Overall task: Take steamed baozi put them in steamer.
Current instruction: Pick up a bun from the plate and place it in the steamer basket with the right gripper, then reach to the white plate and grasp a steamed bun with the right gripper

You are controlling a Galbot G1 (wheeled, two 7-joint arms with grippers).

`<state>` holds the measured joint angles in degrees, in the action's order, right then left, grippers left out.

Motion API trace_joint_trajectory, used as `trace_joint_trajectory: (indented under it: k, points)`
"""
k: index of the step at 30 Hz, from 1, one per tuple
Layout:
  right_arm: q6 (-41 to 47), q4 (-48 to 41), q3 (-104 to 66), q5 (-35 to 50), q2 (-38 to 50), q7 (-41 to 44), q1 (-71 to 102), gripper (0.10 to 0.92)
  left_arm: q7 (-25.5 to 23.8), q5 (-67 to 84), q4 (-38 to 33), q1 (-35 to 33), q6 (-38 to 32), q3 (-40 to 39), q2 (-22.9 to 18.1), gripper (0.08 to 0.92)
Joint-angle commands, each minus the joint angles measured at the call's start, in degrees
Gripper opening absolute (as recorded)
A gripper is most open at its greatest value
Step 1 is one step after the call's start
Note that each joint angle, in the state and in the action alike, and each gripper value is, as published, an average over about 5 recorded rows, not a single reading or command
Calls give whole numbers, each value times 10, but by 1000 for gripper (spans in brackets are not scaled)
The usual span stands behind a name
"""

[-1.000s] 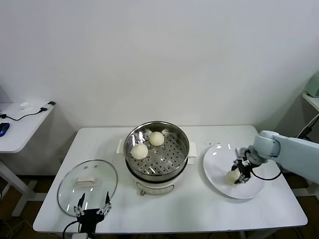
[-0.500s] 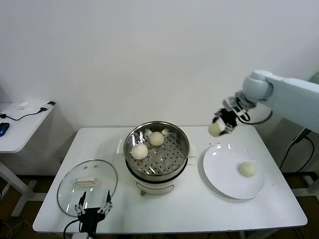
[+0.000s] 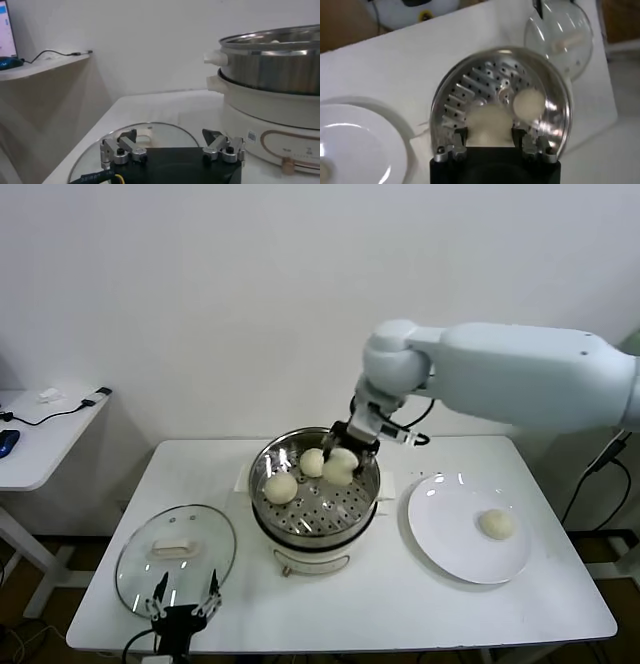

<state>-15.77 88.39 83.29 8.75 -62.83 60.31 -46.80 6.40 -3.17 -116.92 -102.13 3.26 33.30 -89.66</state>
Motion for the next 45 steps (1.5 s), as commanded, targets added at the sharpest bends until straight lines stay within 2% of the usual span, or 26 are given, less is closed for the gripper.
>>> trace_joint_trajectory:
  k: [1, 22, 25, 28, 33, 39, 45]
  points:
    - [-97, 2, 21, -91, -89, -29, 52, 602, 0, -1, 1, -2, -1, 1, -3, 823]
    - [-111, -80, 22, -143, -124, -31, 135, 603, 2, -1, 9, 3, -3, 2, -4, 823]
    - [-111, -84, 17, -149, -126, -37, 136, 633, 2, -2, 8, 2, -4, 1, -4, 823]
    - [-113, -89, 8, -146, -127, -37, 132, 706, 2, -2, 6, 1, -4, 0, -5, 823]
    - [-127, -87, -1, -81, -110, 4, 94, 812, 2, -3, 4, -1, -6, 1, -4, 823]
    - [-155, -115, -22, 32, -40, 100, 31, 822, 3, -3, 5, 0, -9, -1, -6, 823]
    - [-89, -205, -7, 114, 55, 131, -31, 823, 2, -4, 3, 1, -9, -5, -6, 823]
